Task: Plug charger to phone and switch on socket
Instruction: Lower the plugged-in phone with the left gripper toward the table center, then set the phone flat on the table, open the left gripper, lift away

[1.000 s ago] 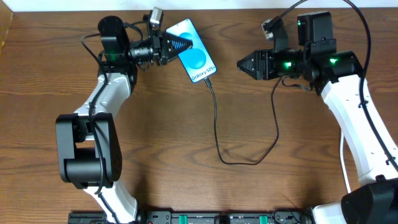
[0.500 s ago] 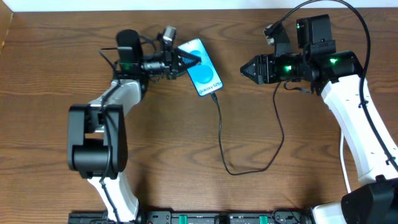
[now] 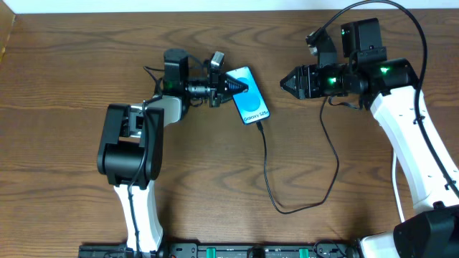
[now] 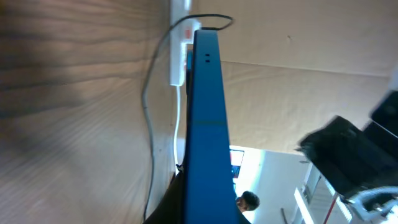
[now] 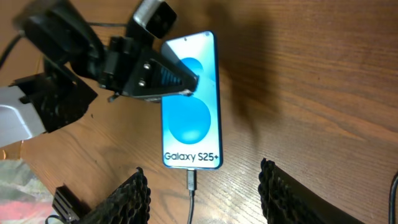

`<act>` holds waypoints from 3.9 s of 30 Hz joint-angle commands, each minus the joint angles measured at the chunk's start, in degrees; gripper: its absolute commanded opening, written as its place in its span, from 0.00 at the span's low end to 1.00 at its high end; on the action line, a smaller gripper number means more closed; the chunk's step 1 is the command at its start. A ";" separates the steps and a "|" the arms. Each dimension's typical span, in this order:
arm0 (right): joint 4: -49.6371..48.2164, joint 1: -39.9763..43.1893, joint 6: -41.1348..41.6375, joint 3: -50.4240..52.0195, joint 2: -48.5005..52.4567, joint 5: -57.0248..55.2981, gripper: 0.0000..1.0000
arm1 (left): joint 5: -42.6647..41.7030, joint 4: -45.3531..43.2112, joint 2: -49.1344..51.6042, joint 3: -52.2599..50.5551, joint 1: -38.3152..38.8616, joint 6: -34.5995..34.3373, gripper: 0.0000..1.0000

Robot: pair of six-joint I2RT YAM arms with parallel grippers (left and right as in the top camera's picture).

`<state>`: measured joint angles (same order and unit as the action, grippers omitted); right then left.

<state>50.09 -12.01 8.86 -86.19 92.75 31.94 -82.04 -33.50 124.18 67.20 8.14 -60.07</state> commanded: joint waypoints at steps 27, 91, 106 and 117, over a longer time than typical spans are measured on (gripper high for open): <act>0.68 0.28 -0.81 -1.03 -0.59 -0.57 0.58 | 19.71 31.65 1.97 0.20 -0.02 27.50 0.07; 2.67 0.31 -0.81 -1.03 -0.59 -3.34 0.58 | 63.49 60.37 -9.57 2.16 -0.07 28.33 0.73; 2.67 0.35 -0.81 -1.03 -0.59 -3.34 0.57 | 65.18 61.75 -25.49 2.16 -0.07 30.08 0.75; 3.21 7.48 -0.81 -1.03 -0.59 -4.63 0.50 | 65.20 63.17 -33.24 3.23 -0.09 36.00 0.75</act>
<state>53.01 -8.29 8.62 -86.19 92.75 28.14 -17.63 29.87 97.19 69.47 8.32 -28.14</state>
